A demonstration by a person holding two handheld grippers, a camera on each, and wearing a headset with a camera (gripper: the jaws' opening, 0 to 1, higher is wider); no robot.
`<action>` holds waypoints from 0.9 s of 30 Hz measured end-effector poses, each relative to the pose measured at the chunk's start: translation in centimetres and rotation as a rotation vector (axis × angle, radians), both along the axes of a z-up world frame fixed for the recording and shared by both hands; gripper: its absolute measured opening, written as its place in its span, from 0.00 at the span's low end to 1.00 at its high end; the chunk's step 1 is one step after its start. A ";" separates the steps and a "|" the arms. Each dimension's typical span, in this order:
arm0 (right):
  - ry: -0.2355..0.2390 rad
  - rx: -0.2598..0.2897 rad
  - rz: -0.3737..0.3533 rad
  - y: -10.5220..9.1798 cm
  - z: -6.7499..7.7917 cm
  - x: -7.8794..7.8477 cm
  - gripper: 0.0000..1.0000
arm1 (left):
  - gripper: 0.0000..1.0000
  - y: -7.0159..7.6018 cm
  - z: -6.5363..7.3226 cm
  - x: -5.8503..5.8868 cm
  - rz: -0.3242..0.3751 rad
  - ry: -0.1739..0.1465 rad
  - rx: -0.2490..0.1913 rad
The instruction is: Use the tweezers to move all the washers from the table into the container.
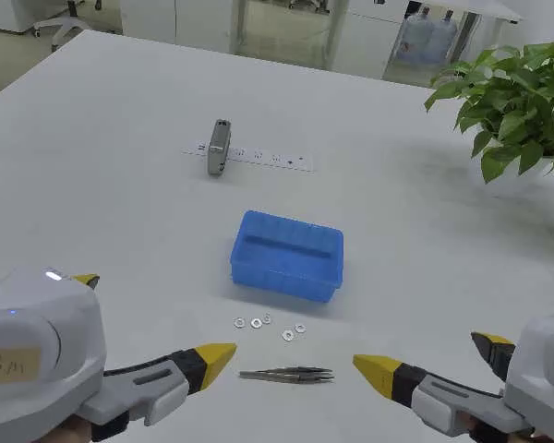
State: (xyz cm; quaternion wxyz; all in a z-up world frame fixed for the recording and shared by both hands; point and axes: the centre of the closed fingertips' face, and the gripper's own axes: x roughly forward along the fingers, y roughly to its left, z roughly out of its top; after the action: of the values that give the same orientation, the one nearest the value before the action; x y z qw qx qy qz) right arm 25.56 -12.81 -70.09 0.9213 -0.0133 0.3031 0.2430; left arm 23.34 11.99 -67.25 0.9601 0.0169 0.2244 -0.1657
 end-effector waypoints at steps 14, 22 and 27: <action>0.013 0.002 -0.005 -0.2 -0.3 0.1 0.99 | 0.99 0.1 -0.2 0.3 0.001 0.010 0.005; 0.013 0.012 -0.010 -0.2 -0.2 0.3 0.99 | 0.99 0.1 -0.5 0.5 -0.004 0.021 0.011; 0.018 0.011 -0.002 0.0 -0.4 0.3 0.99 | 0.99 0.0 -0.5 0.5 -0.010 0.021 0.011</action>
State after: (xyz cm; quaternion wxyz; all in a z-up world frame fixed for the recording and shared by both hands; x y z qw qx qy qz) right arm 25.86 -12.80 -70.48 0.9190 -0.0058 0.3100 0.2438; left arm 23.85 11.98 -67.73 0.9568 0.0217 0.2352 -0.1693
